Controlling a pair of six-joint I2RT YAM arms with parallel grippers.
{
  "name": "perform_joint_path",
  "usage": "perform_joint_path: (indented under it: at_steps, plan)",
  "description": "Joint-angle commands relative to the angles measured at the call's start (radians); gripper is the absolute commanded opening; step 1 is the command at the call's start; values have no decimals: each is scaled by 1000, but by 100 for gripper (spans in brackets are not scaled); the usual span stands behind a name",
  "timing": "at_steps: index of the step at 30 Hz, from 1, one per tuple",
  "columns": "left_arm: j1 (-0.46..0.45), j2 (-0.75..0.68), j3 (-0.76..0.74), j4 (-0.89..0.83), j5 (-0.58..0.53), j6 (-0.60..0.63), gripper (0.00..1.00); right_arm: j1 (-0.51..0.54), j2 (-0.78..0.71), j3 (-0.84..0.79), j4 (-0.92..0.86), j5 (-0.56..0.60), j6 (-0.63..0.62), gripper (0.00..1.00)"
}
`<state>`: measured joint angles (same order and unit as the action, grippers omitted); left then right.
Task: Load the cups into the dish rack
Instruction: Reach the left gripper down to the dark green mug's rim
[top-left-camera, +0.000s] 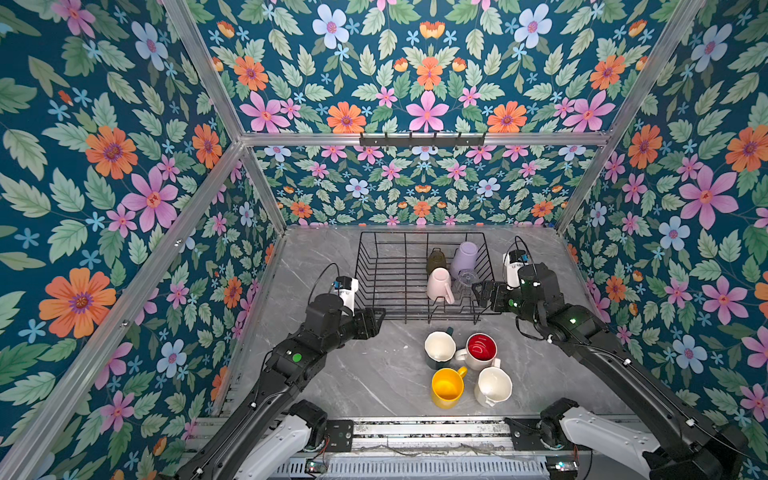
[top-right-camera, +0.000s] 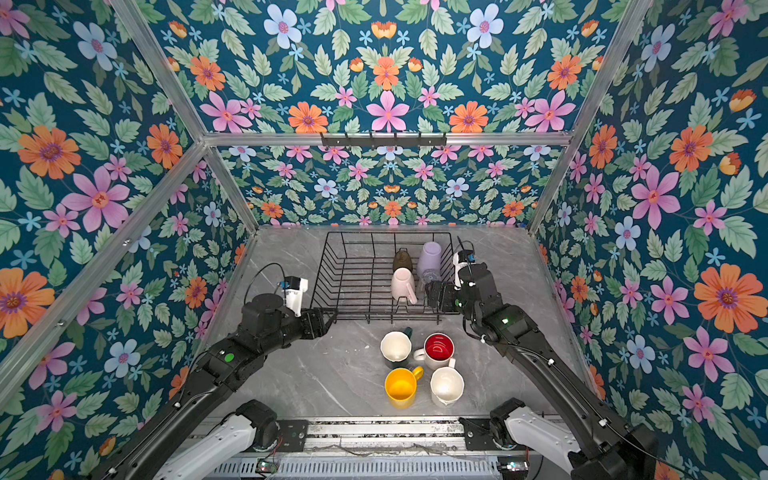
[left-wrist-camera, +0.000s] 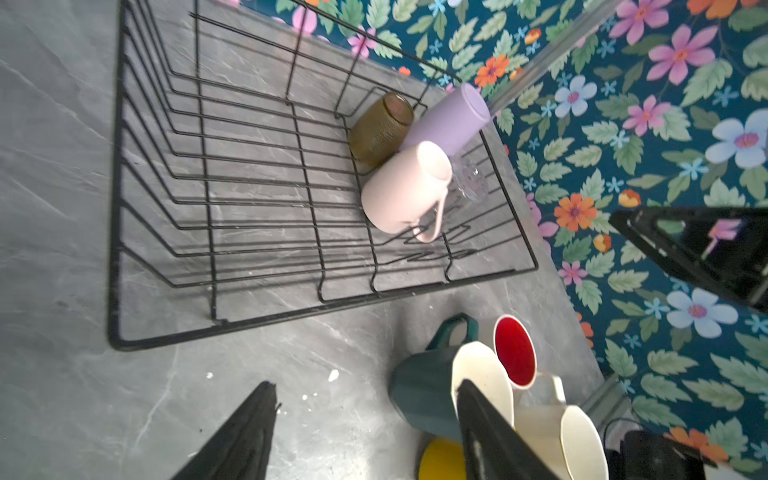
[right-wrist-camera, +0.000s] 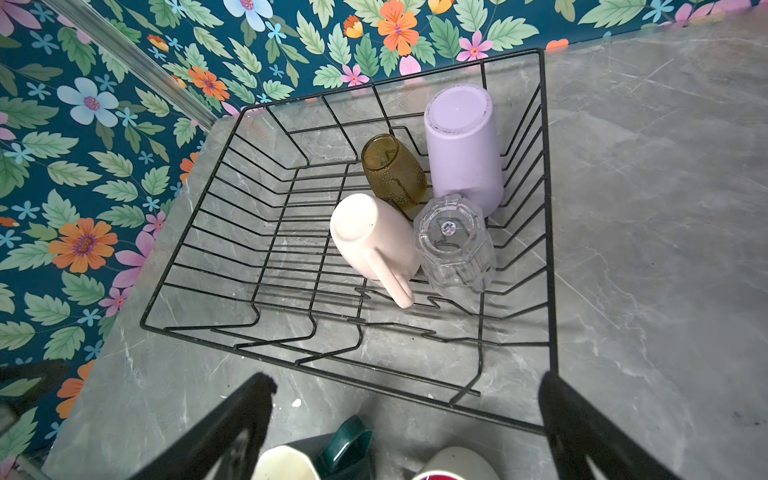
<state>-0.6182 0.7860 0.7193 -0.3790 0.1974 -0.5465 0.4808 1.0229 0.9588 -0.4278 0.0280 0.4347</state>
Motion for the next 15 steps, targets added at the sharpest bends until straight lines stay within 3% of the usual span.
perform_joint_path:
  at_steps: [1, 7, 15]
  plan:
    - [-115, 53, 28, -15, -134, -17, 70, 0, 6, 0, 21, -13, 19, 99]
    - [-281, 176, 71, -27, -223, -42, 69, 1, -4, -9, 14, -20, 26, 99]
    - [-402, 338, 165, -91, -280, -43, 66, 0, -14, -25, 12, -14, 27, 99]
